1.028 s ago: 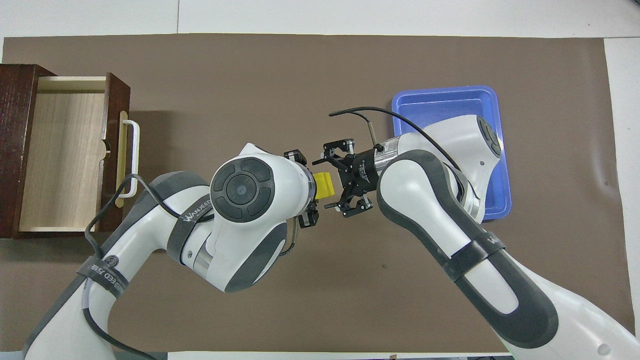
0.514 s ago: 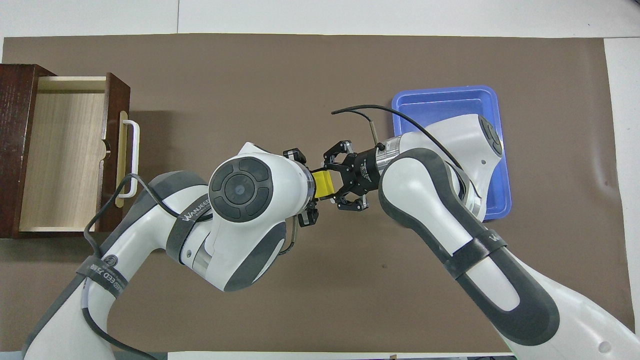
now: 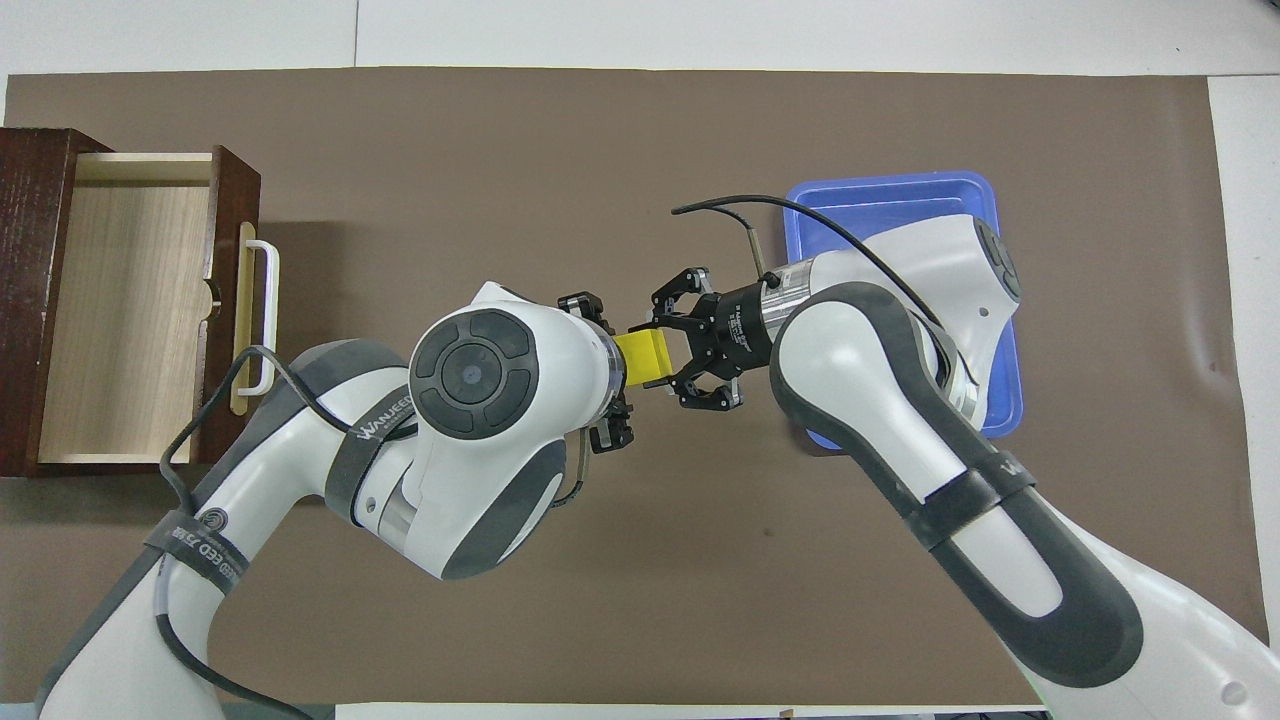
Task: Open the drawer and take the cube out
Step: 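Carry the cube over the tray with the right gripper while the left withdraws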
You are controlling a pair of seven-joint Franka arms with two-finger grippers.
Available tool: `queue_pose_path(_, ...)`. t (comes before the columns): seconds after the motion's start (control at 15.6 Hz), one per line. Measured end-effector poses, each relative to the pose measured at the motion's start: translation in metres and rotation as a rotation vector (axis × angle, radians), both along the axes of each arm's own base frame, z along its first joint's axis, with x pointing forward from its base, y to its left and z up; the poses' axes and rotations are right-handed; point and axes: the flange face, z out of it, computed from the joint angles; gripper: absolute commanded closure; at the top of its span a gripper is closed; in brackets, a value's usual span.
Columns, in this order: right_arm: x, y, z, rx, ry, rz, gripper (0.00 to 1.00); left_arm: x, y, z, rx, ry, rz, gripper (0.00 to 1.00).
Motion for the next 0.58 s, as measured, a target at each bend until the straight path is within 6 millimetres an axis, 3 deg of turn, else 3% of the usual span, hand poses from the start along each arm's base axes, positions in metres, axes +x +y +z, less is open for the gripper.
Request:
queue_pose_path(0.13,0.01,-0.017,0.007,0.016,0.009,-0.011,1.0,0.011,0.02,-0.005,0.034,0.028,-0.002,0.0)
queue_pose_path(0.26,0.023,-0.044,0.013,0.031,0.021,-0.035,1.0,0.032,0.056,-0.008,0.069,0.041,-0.03,0.0)
queue_pose_path(0.58,0.052,-0.16,0.009,0.058,0.069,-0.165,1.0,0.091,0.193,-0.02,0.137,0.048,-0.131,0.0)
